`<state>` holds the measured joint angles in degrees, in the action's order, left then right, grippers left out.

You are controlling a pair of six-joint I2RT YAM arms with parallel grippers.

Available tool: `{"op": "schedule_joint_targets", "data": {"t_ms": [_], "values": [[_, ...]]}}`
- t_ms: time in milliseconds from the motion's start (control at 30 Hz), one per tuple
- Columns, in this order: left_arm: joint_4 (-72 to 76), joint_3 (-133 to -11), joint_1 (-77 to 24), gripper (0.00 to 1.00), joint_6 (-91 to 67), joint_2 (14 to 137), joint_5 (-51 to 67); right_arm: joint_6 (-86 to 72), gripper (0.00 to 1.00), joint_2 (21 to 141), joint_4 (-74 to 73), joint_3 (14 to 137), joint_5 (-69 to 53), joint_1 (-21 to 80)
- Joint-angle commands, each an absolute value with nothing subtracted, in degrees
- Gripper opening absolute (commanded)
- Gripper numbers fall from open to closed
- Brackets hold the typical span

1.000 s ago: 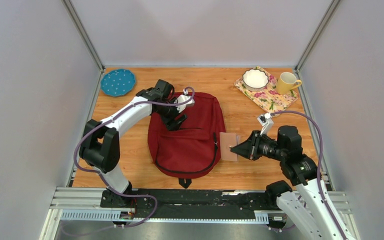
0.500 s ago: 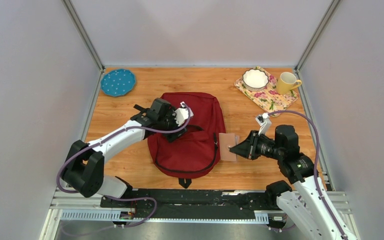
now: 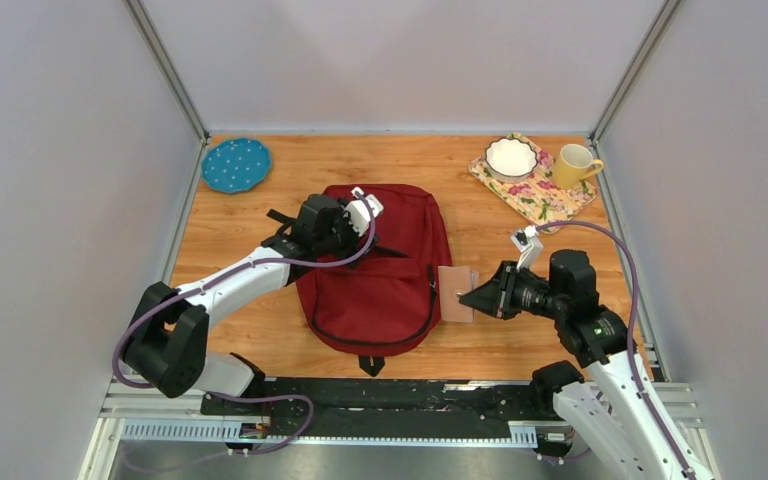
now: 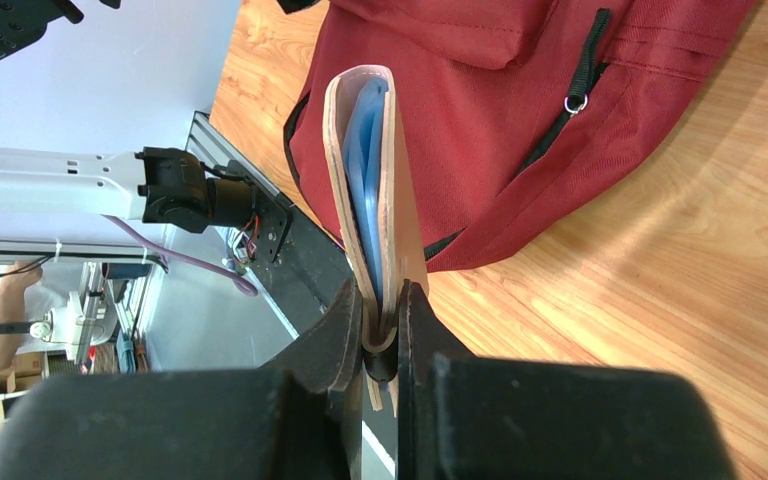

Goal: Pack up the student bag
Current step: Place the personal item in the student bag.

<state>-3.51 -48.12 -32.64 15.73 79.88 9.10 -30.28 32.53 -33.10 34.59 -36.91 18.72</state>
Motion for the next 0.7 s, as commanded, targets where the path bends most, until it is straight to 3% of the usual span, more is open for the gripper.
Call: {"op": "schedule_joint_targets", "data": {"t_ms": [0, 167, 200, 367, 467, 667], "values": [[1.5, -49.3, -32.8, 0.76, 13.1, 80.0, 9.4, -30.9, 0.0, 32.1, -29.9, 34.7, -36.6, 18.9], [3.0, -48.2, -32.8, 0.59, 12.5, 79.5, 9.2, -31.0, 0.0, 32.2, -29.9, 34.5, -36.2, 18.9], [3.1, -48.1, -32.8, 0.5, 12.2, 79.4, 9.2, -31.1, 0.0, 32.2, -29.9, 34.5, -36.2, 19.0], [3.1, -48.2, -32.8, 0.24, 11.6, 78.2, 10.2, -31.4, 0.0, 32.6, -29.4, 34.5, -36.3, 19.0], [0.9, -49.4, -32.8, 0.02, 10.4, 78.0, 12.1, -31.5, 0.0, 33.2, -30.1, 35.3, -34.2, 19.4], [-4.4, -53.0, -33.0, 0.0, 2.4, 77.5, 18.4, -29.0, 0.0, 36.3, -30.4, 38.9, -21.5, 26.3]]}}
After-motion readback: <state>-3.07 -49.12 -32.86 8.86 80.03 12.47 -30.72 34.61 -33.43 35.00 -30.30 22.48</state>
